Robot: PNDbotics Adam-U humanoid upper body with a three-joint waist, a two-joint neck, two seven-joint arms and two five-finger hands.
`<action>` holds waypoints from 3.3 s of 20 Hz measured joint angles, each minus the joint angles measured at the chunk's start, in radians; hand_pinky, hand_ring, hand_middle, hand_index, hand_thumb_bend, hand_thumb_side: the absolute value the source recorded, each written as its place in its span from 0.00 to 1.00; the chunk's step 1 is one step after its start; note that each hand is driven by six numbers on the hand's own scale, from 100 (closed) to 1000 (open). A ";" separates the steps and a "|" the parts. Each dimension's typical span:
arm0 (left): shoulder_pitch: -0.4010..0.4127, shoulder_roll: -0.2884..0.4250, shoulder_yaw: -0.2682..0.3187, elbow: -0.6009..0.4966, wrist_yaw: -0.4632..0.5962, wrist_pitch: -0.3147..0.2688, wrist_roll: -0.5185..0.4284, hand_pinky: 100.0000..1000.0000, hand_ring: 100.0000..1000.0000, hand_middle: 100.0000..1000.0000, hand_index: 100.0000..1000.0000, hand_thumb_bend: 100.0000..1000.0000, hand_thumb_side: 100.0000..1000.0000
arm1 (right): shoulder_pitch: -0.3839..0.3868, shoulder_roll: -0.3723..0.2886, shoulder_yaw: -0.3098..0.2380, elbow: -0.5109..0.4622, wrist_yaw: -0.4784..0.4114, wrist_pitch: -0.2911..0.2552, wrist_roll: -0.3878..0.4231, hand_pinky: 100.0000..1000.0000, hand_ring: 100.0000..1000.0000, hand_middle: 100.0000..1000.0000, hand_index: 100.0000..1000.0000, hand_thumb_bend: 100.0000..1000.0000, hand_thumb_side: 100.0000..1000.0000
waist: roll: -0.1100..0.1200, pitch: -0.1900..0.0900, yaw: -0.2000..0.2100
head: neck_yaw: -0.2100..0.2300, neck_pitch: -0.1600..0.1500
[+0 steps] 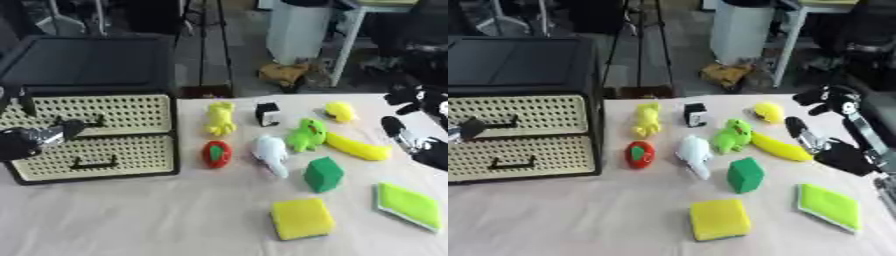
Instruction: Pick up objects from table and place into drawer.
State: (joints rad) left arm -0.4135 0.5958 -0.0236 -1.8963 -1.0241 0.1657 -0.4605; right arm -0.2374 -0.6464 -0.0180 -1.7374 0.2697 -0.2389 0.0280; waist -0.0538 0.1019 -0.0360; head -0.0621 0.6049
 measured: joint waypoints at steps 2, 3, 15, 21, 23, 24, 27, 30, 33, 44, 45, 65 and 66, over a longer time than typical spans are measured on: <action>-0.011 -0.008 -0.009 0.016 -0.014 -0.004 -0.027 0.00 0.00 0.00 0.50 0.68 1.00 | 0.000 0.000 0.000 0.000 0.000 0.000 0.001 0.64 0.73 0.69 0.76 0.25 0.64 | -0.002 0.000 0.000 | 0.000 0.000; -0.017 -0.012 -0.012 0.024 -0.024 -0.006 -0.039 0.00 0.00 0.00 0.51 0.68 1.00 | 0.000 0.000 0.000 0.000 0.000 -0.001 0.001 0.64 0.73 0.69 0.76 0.25 0.64 | -0.003 0.000 -0.001 | 0.001 0.000; -0.054 -0.054 -0.056 0.125 -0.108 -0.005 -0.067 0.00 0.00 0.00 0.57 0.69 1.00 | 0.000 0.001 0.003 0.000 -0.001 -0.002 0.003 0.64 0.73 0.69 0.76 0.25 0.64 | -0.006 0.001 -0.005 | 0.005 0.000; -0.065 -0.067 -0.067 0.144 -0.116 0.006 -0.011 0.00 0.00 0.00 0.57 0.70 1.00 | 0.000 0.003 0.005 0.000 -0.002 -0.003 0.003 0.64 0.73 0.69 0.76 0.26 0.64 | -0.009 0.003 -0.006 | 0.007 0.000; -0.065 -0.068 -0.072 0.147 -0.116 0.005 -0.008 0.00 0.00 0.00 0.57 0.69 1.00 | 0.000 0.005 0.005 0.000 -0.003 -0.003 0.003 0.64 0.73 0.69 0.76 0.26 0.64 | -0.009 0.003 -0.006 | 0.007 0.000; -0.065 -0.068 -0.074 0.149 -0.117 0.003 -0.010 0.00 0.00 0.00 0.57 0.70 1.00 | 0.000 0.006 0.005 0.000 -0.003 -0.003 0.003 0.64 0.73 0.69 0.76 0.26 0.64 | -0.009 0.003 -0.006 | 0.007 0.000; -0.057 -0.068 -0.084 0.149 -0.115 -0.007 -0.021 0.00 0.00 0.00 0.57 0.70 1.00 | 0.000 0.008 0.005 0.000 -0.003 -0.003 0.004 0.64 0.73 0.69 0.76 0.22 0.64 | -0.009 0.003 -0.006 | 0.007 0.000; -0.043 -0.067 -0.085 0.124 -0.112 -0.010 -0.024 0.00 0.00 0.00 0.57 0.71 1.00 | 0.000 0.008 0.005 0.000 -0.003 -0.004 0.004 0.64 0.73 0.69 0.76 0.22 0.64 | -0.009 0.003 -0.005 | 0.007 0.000; -0.029 -0.058 -0.082 0.081 -0.109 -0.005 -0.021 0.00 0.00 0.00 0.58 0.71 1.00 | 0.000 0.008 0.005 0.001 -0.003 -0.004 0.004 0.64 0.73 0.69 0.76 0.22 0.64 | -0.009 0.003 -0.002 | 0.006 0.000; 0.060 -0.031 -0.100 0.055 -0.053 -0.007 -0.075 0.00 0.00 0.00 0.74 0.70 1.00 | 0.001 0.008 0.005 0.007 -0.003 -0.004 0.004 0.64 0.73 0.69 0.76 0.21 0.64 | -0.005 -0.004 0.002 | -0.001 0.001; 0.067 -0.031 -0.105 0.059 -0.050 -0.007 -0.079 0.00 0.00 0.00 0.75 0.72 1.00 | 0.001 0.008 0.005 0.007 -0.003 -0.004 0.004 0.64 0.73 0.69 0.76 0.21 0.64 | -0.005 -0.004 0.002 | -0.001 0.001; 0.004 -0.116 -0.163 0.250 -0.222 -0.020 -0.034 0.00 0.00 0.00 0.85 0.71 1.00 | 0.009 0.009 0.005 0.007 -0.008 -0.007 0.007 0.64 0.73 0.69 0.76 0.20 0.64 | -0.016 -0.004 0.003 | -0.001 0.009; -0.003 -0.121 -0.165 0.260 -0.228 -0.021 -0.031 0.00 0.00 0.00 0.84 0.71 1.00 | 0.009 0.010 0.005 0.007 -0.008 -0.007 0.007 0.64 0.73 0.69 0.76 0.20 0.64 | -0.016 -0.004 0.003 | -0.001 0.009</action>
State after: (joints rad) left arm -0.4161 0.4745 -0.1882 -1.6363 -1.2525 0.1452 -0.4919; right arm -0.2286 -0.6369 -0.0127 -1.7306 0.2621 -0.2458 0.0348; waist -0.0700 0.0982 -0.0329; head -0.0632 0.6138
